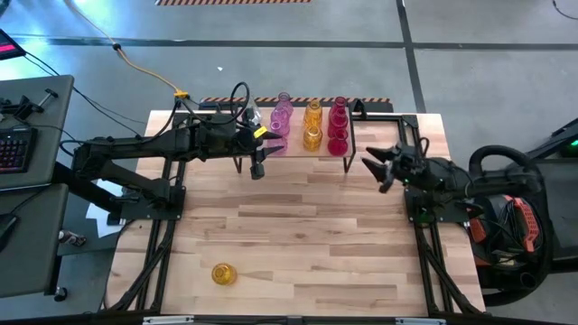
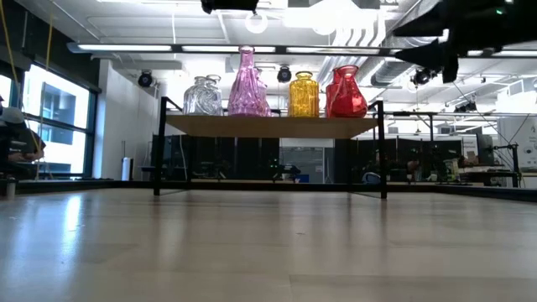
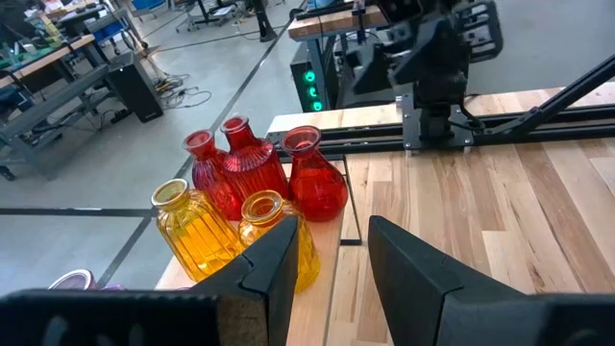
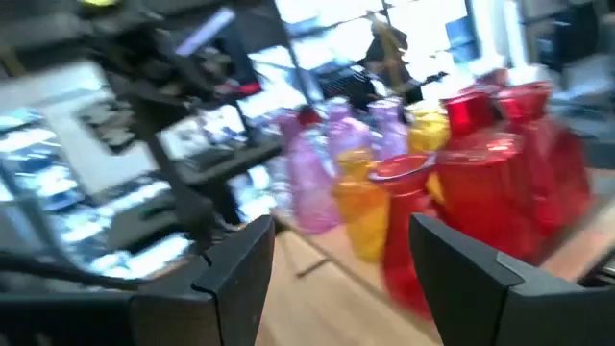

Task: Sort vases onto shelf
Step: Put the yellow vase on the shelf aligned with the other yellow vase

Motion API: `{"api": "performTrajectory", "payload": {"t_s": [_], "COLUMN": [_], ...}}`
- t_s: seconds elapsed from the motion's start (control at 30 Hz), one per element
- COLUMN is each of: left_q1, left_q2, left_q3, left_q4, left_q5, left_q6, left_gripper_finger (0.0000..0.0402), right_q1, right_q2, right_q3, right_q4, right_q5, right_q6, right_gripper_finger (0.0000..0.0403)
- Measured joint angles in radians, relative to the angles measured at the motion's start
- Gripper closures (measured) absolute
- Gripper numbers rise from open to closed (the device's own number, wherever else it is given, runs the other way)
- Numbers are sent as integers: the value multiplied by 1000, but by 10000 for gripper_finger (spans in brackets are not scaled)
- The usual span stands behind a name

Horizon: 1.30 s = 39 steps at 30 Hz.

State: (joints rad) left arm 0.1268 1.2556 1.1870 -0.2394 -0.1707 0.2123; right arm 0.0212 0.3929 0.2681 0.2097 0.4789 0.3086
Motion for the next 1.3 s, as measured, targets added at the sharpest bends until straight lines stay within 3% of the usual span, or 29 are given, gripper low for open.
{"api": "performTrajectory", "payload": {"t_s": [0.27,0.43,0.8,1.3], "left_q1": [0,0,0,0], "left_q2": [0,0,0,0], "left_q3": [0,0,0,0], "left_q4": [0,0,0,0], "left_q5": [0,0,0,0], "left_q6": [0,0,0,0], "left_gripper_finger": [282,282,282,282], "right_q1": [36,62,74,74], "right_q2": [-190,-241,-249,-249], "right_q3": [-149,-199,-202,-202], "right_q4": [4,-27,-278,-326], "right_q5": [-118,-108,-94,-93], "right_q6": [-81,-101,-29,11], "right_gripper_finger": [176,176,176,176]}}
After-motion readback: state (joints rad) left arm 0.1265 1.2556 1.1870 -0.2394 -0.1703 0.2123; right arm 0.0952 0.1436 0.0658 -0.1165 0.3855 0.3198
